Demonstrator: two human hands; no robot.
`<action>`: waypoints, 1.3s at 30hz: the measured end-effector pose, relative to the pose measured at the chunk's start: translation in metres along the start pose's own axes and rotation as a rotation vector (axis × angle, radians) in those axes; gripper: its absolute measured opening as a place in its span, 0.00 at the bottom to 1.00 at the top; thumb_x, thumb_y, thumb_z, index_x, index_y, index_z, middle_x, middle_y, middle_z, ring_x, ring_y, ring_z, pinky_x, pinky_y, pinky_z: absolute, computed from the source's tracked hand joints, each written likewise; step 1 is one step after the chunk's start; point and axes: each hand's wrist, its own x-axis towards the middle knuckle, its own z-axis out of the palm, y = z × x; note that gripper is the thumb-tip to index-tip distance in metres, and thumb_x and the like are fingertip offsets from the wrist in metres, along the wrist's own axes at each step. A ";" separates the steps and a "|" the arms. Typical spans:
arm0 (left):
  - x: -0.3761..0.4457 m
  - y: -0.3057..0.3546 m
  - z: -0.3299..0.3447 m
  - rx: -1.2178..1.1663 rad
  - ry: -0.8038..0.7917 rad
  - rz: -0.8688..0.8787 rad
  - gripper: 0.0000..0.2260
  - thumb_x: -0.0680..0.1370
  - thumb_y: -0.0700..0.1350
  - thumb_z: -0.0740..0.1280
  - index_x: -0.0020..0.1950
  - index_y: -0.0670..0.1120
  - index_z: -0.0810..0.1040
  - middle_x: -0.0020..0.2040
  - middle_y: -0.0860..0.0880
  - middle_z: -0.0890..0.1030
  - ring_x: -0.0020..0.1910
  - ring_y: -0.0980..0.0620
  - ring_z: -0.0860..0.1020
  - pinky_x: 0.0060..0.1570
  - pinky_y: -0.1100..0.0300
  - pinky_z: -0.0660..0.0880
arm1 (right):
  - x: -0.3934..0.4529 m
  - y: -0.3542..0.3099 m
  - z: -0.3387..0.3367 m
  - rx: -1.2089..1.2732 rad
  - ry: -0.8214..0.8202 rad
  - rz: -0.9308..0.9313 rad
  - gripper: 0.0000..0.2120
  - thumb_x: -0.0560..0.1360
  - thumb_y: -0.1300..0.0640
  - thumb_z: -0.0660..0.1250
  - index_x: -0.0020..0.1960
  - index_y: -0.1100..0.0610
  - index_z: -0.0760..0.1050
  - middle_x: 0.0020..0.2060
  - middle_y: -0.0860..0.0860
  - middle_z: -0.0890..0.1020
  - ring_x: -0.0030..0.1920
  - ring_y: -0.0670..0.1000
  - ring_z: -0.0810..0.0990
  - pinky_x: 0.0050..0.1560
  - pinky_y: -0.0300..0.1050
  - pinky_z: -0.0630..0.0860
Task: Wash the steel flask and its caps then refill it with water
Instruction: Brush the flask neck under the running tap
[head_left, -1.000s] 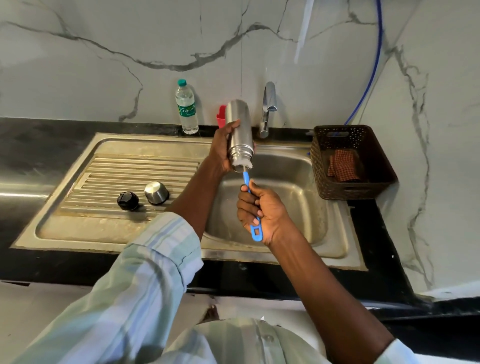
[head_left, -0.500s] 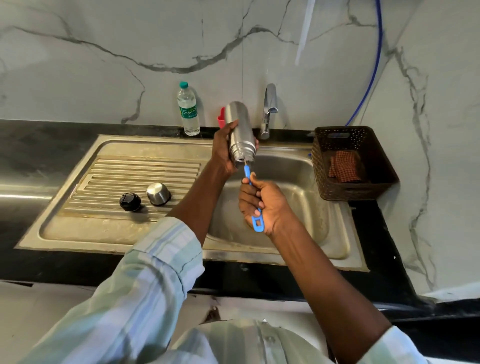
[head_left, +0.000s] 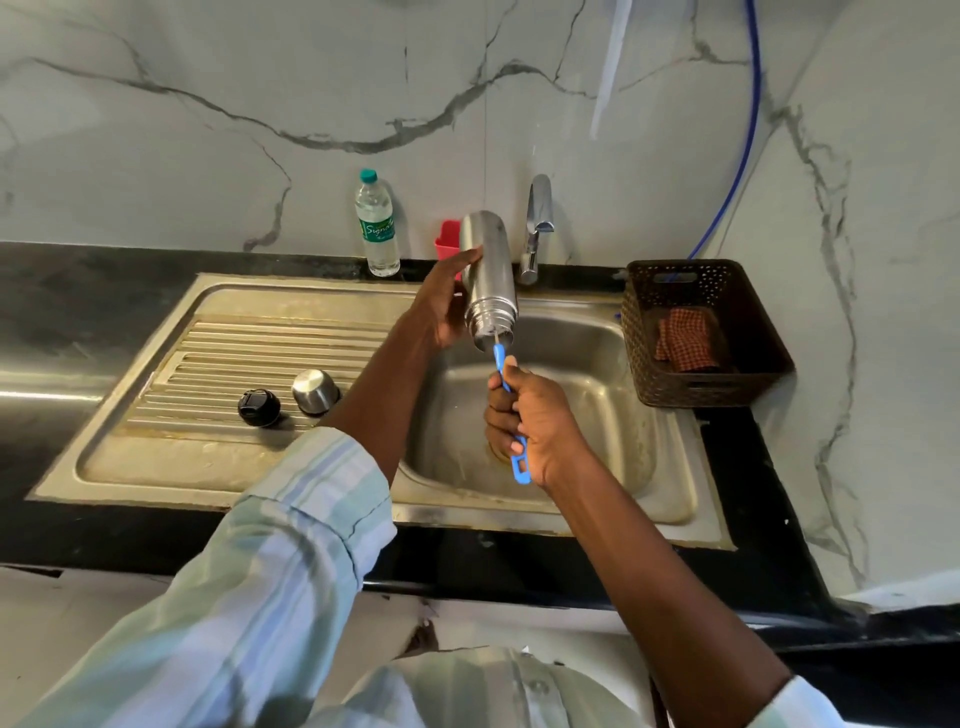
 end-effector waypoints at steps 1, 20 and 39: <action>0.001 0.003 0.003 0.121 0.058 0.005 0.25 0.75 0.52 0.73 0.65 0.39 0.71 0.47 0.41 0.79 0.40 0.44 0.82 0.40 0.51 0.82 | 0.001 0.001 -0.002 -0.078 0.048 -0.027 0.16 0.84 0.51 0.54 0.41 0.58 0.68 0.21 0.47 0.60 0.17 0.44 0.56 0.17 0.32 0.55; 0.019 -0.010 -0.008 -0.143 0.095 0.091 0.19 0.75 0.44 0.68 0.62 0.35 0.70 0.39 0.40 0.77 0.33 0.43 0.78 0.38 0.52 0.79 | -0.021 0.004 -0.001 0.344 -0.170 0.192 0.15 0.83 0.56 0.52 0.40 0.59 0.68 0.22 0.47 0.60 0.16 0.43 0.58 0.13 0.35 0.55; 0.040 -0.015 -0.043 -0.017 0.398 0.128 0.31 0.60 0.48 0.77 0.60 0.39 0.75 0.43 0.40 0.82 0.38 0.41 0.82 0.47 0.42 0.82 | 0.012 0.002 -0.013 -1.001 0.254 -0.119 0.14 0.83 0.52 0.55 0.43 0.57 0.73 0.29 0.52 0.75 0.28 0.52 0.73 0.31 0.44 0.67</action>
